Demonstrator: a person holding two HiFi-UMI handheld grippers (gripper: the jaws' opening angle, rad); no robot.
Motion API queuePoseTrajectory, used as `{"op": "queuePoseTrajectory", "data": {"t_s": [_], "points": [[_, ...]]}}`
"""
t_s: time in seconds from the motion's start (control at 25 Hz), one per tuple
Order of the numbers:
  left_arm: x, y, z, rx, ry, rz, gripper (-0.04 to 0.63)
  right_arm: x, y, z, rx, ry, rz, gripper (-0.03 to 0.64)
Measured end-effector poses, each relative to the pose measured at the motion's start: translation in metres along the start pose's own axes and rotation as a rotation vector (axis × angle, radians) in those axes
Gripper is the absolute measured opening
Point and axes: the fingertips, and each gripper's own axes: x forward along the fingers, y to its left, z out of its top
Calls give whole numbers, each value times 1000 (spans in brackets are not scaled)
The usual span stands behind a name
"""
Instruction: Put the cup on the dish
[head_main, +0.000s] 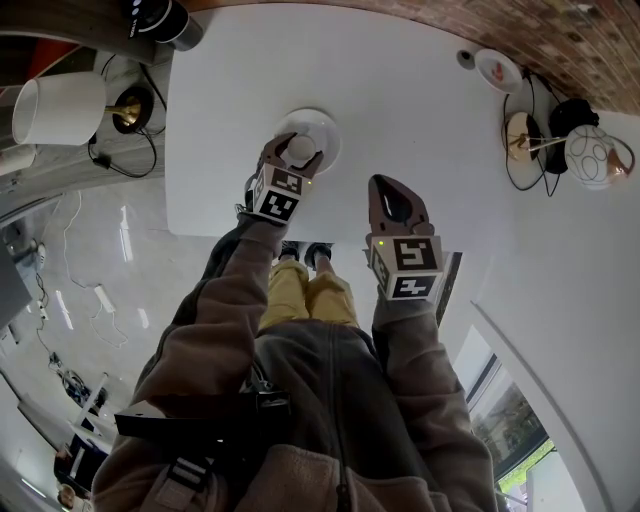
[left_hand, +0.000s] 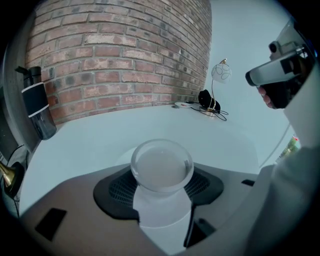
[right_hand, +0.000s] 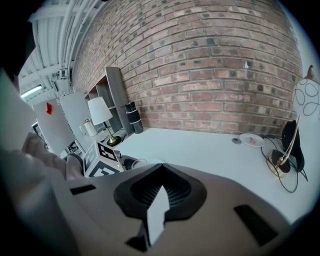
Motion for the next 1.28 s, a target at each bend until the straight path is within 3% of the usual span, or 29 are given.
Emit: {"op": "queuePoseTrajectory", "data": {"t_s": [1.28], "points": [[1,-4,-5,26,-11,-29,259,8,-10,-19,20,37,-12,0]]}}
